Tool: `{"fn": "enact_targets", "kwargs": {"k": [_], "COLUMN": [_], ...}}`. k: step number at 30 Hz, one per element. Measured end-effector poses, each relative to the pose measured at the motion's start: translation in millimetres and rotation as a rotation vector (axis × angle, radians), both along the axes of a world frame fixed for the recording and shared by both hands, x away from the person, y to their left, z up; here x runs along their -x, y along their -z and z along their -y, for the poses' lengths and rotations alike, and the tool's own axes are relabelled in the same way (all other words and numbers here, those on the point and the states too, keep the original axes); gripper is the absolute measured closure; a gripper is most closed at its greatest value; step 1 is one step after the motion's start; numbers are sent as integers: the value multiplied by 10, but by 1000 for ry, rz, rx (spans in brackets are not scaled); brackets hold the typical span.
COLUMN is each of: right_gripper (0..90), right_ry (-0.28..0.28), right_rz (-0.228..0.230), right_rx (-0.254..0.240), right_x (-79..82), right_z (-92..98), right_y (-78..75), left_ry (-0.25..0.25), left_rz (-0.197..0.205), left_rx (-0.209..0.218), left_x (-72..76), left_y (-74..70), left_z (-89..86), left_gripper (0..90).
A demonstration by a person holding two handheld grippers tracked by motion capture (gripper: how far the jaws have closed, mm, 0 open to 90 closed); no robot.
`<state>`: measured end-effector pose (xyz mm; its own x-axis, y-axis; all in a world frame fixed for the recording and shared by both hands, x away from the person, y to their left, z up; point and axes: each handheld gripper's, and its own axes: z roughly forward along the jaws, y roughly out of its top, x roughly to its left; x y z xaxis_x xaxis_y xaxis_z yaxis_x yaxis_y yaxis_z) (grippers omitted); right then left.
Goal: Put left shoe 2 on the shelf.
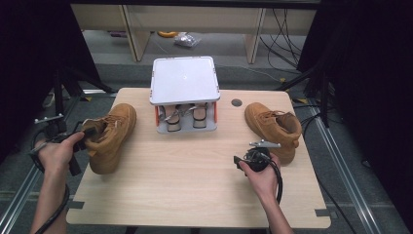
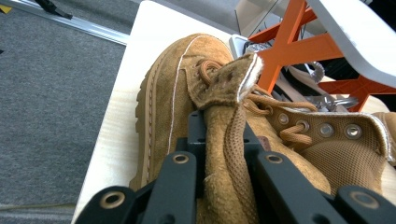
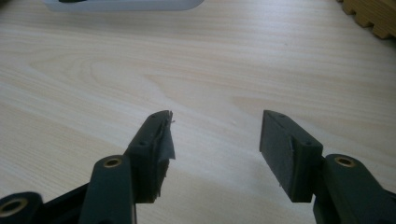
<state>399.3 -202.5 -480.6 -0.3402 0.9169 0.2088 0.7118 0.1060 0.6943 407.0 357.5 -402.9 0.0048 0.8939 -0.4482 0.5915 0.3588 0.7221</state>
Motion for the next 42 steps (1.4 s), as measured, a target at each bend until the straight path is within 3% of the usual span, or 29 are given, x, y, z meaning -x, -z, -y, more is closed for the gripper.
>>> {"fn": "enact_targets", "kwargs": {"k": [4,14,16,17,18,22,24,42], "right_gripper": [443,444,444,444,444,444,444,443], "right_ry": [-14,-11,9,-9,6,-11,-20,-4], "right_rz": [9,21,2,14,-8,10,10,5], "right_rx": [24,-3,-22,8,-17,8,-12,5], "right_x": [20,43,64,59,71,57,62,72], "right_z": [21,53,25,43,18,41,36,46], "right_y": [33,41,36,37,41,63,59,70], "left_ry": [-7,4,5,-1,6,5,9,4], "left_rz": [12,37,45,46,48,59,59,103], "left_rx": [9,26,31,37,34,38,38,62], "left_x": [-33,-99,-112,-116,-120,-148,-156,-232], "left_y": [-25,-104,-126,-136,-144,-174,-184,-277], "left_z": [23,71,81,91,88,103,106,127], "left_gripper": [817,817,817,817,817,817,817,817]}}
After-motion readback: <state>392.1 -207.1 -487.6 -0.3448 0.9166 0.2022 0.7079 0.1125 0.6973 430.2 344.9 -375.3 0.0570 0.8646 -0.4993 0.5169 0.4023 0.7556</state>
